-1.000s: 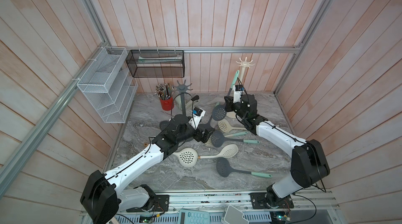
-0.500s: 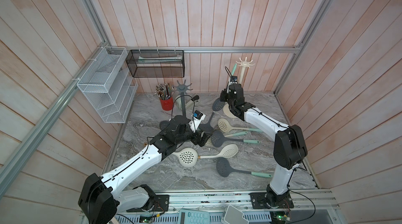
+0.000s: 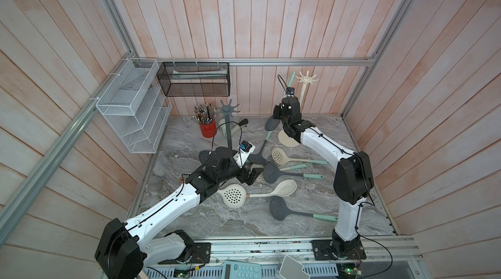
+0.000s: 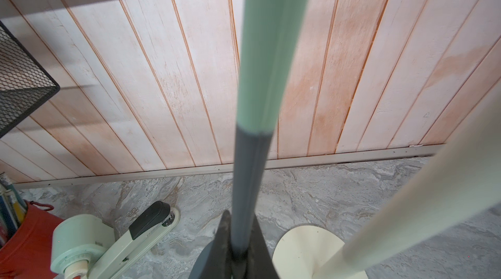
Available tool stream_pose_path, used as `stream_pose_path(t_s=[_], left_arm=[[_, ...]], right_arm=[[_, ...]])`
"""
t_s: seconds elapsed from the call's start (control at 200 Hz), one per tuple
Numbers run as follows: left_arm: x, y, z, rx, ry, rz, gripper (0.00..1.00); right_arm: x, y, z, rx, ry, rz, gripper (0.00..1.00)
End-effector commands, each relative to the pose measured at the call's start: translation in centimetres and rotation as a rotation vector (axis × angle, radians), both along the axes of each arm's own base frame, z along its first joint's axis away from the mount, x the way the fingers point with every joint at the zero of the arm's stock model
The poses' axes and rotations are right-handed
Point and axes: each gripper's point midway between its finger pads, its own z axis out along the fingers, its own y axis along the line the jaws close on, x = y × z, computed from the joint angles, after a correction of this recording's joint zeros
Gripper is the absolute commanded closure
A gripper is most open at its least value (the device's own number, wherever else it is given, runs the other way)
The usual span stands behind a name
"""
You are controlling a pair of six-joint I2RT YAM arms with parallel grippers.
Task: Hang the skimmer on the kitchen utensil rack
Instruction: Hang the skimmer on the rack.
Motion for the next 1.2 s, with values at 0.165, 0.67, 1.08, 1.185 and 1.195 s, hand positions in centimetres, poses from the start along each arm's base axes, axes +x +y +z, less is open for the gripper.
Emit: stream_pose_path(t_s=[0.165,0.67,1.08,1.185,1.195], left_arm=[[0.2,0.2,0.4,-0.011,-0.031,0.002,0.01],[0.4,0.4,0.5,-0.018,-0.032,0.006,0.01],[0.4,0.4,0.7,-0.025,-0.033,0.005,0.01],[0.4,0.4,0.7,-0.027,-0.033,0.005,0.01],[0.4,0.4,0.7,-0.027,-0.033,0.006,0.01]], right_arm=[[0.6,0.2,0.0,0.003,-0.008,-0.025,1.0],[0.4,-0.7,0.5,-0.001,-0.027,-0.066,1.0],[0.0,-1.2,1.1,0.004,-0.044,-0.084,1.0],[-0.1,-1.3,1.0,0.013,-0.044,-0.088,1.0],[-0.2,-1.3,0.9,0.014,-0.043,-0.088,1.0]])
